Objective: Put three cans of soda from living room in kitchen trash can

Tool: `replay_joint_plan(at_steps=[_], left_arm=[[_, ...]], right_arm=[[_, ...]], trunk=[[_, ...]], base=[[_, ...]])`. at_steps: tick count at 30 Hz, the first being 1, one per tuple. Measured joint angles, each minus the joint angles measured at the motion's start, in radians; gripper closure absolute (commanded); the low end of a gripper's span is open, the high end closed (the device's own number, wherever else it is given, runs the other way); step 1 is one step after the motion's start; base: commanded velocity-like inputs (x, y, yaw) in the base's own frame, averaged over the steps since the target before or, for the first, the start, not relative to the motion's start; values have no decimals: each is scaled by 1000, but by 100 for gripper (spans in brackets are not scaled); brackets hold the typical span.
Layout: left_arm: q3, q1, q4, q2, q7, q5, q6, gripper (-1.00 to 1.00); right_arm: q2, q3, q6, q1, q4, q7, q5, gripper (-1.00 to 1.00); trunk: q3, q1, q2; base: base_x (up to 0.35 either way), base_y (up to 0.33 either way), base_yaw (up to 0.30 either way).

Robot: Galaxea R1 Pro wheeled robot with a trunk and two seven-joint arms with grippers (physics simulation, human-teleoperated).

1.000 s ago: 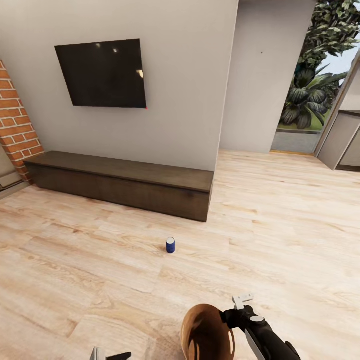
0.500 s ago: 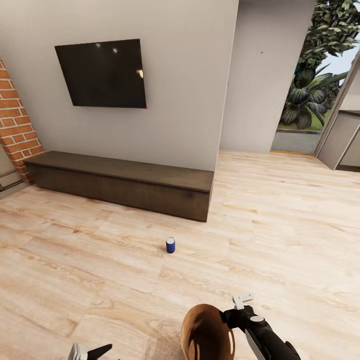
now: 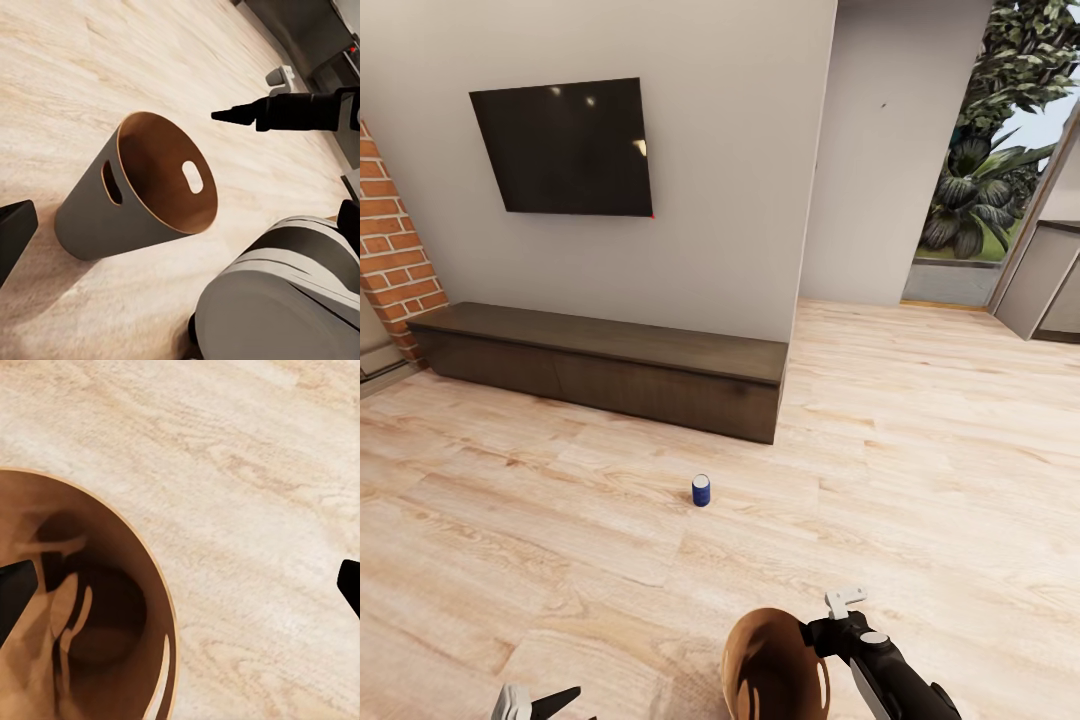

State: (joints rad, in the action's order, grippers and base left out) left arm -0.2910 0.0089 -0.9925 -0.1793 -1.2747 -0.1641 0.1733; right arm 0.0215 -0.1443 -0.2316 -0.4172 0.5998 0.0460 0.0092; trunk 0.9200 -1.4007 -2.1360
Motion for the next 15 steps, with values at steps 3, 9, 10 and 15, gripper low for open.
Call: replay_joint_plan(at_steps=[3,9,10,15], left_arm=[[0,0,0,0,0,0,0,-100],[0,0,0,0,0,0,0,-100],[0,0,0,0,0,0,0,-100],[0,0,0,0,0,0,0,-100]], right_arm=[[0,0,0,0,0,0,0,-100],[0,0,0,0,0,0,0,-100],[0,0,0,0,0,0,0,-100],[0,0,0,0,0,0,0,-100]], trunk=[[0,0,0],[0,0,0],[0,0,0],[0,0,0]], base=[[0,0,0],[0,0,0],[0,0,0],[0,0,0]])
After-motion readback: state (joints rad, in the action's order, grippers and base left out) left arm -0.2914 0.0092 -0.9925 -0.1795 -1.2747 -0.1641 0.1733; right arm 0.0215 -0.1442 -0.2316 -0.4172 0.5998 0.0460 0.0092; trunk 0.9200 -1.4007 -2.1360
